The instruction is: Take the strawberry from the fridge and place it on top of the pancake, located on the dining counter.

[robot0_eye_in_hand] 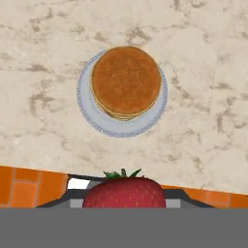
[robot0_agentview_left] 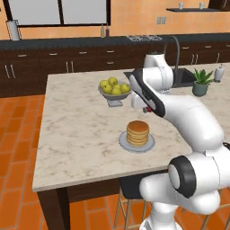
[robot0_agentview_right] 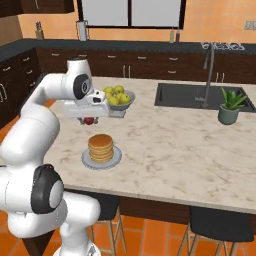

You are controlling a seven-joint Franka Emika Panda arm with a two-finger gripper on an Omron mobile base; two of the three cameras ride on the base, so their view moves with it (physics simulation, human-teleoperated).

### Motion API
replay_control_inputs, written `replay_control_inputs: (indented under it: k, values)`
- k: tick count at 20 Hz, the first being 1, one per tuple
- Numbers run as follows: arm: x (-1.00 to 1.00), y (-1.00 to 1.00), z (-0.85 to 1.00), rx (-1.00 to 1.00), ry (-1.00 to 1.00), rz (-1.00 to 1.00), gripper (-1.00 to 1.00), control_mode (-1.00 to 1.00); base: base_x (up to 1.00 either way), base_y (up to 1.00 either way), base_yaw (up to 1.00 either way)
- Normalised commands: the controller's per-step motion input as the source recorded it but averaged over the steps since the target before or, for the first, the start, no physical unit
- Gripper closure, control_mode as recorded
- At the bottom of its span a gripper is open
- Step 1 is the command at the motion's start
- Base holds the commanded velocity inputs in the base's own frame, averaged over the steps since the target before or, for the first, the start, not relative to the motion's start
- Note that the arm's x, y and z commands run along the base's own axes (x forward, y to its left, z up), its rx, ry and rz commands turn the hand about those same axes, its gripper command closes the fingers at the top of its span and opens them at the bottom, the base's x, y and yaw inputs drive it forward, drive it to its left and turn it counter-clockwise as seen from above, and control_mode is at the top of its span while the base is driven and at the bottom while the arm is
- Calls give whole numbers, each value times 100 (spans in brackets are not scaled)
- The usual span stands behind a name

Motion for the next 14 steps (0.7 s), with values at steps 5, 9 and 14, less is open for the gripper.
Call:
replay_control_inputs:
  k: [5,9,14]
  values:
    - [39,-1,-67,3,4,8,100,-100,0,0,0]
    - [44,0,-59,0,8,7,100,-100,0,0,0]
    - [42,-1,-51,0,6,6,100,-100,0,0,0]
